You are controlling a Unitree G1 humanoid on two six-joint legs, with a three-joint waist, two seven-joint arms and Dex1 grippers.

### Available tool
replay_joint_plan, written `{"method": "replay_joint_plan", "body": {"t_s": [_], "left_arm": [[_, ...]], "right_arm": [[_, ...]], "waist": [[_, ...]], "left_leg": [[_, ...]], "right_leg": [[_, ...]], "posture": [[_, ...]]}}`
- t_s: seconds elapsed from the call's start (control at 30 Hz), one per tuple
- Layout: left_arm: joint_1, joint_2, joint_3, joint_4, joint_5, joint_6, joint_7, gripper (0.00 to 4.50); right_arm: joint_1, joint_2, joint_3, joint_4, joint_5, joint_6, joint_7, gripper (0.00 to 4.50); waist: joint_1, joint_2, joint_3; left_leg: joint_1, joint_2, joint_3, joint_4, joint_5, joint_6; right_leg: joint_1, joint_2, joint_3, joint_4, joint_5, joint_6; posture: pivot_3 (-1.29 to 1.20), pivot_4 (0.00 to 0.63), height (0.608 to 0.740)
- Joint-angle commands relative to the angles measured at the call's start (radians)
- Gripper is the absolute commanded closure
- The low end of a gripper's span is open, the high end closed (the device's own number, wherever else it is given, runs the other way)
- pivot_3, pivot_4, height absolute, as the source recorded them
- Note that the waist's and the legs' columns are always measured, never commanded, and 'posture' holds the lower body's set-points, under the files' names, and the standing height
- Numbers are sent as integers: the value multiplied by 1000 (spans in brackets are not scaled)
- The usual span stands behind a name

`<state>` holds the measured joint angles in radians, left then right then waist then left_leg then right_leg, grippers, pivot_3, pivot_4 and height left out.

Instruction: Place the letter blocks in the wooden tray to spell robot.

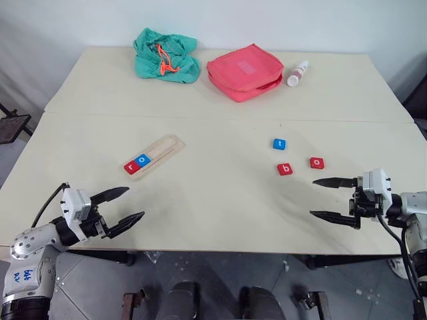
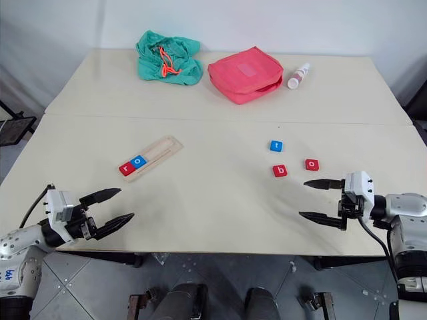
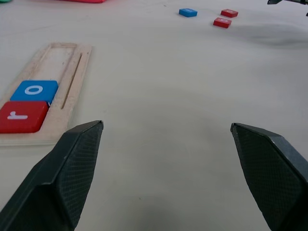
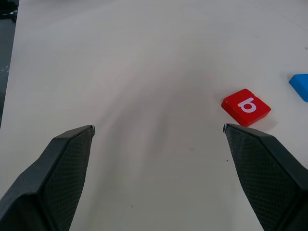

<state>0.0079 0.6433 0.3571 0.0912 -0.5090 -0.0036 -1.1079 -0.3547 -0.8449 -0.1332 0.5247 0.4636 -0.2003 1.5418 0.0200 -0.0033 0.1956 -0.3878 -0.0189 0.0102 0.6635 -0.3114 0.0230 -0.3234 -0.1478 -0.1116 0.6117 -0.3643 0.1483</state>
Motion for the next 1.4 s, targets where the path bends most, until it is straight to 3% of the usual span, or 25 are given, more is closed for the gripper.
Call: {"method": "replay_joint_plan", "body": {"t_s": [0.03, 0.27, 0.53, 0.73, 0.9, 1.03, 1.4], "left_arm": [[-12, 8, 10, -13, -9, -22, -7, 0], [20, 33, 33, -66, -11, 63, 66, 0], [125, 132, 108, -183, -7, 257, 158, 0], [91, 167, 142, -152, -14, 322, 186, 0], [-45, 168, 105, -53, 28, 250, 188, 0], [-271, 168, -11, 106, 109, 253, 219, 0], [-547, 167, -212, 404, 250, 234, 137, 0]], "right_arm": [[-21, -17, -12, 15, 14, -22, 73, 28], [-37, -6, -16, 17, 12, -15, 59, 28], [-55, 8, -4, -15, 20, 5, 61, 28], [-50, -16, 17, -76, 58, 51, 73, 28], [-67, -10, 11, -75, 50, 51, 72, 28], [-54, 3, 5, -103, 50, 57, 52, 28], [30, -4, -45, -180, 60, 63, 9, 28]], "waist": [[0, 0, 0], [0, 0, 0], [-3, 2, 1], [2, 3, 2], [3, 3, 2], [5, 3, 2], [-3, 3, 2]], "left_leg": [[0, 0, 0, 0, 0, 0], [0, 0, 0, 0, 0, 0], [0, 0, 0, 0, 0, 0], [0, 0, 0, 0, 0, 0], [0, 0, -1, 0, 0, 0], [0, -1, -1, 0, 0, 0], [0, -1, 1, 0, 0, 0]], "right_leg": [[0, 0, 0, 0, 0, 0], [0, 0, 0, 0, 0, 0], [0, 0, 1, 0, 0, 0], [0, 0, 1, 0, 0, 0], [0, 0, 0, 0, 0, 0], [0, 0, 0, 2, 0, 0], [-4, -1, -4, 9, 0, 0]], "posture": [[0, 150, 740], [0, 150, 740], [0, 150, 740], [0, 150, 740], [0, 150, 740], [0, 150, 740], [0, 150, 740]]}}
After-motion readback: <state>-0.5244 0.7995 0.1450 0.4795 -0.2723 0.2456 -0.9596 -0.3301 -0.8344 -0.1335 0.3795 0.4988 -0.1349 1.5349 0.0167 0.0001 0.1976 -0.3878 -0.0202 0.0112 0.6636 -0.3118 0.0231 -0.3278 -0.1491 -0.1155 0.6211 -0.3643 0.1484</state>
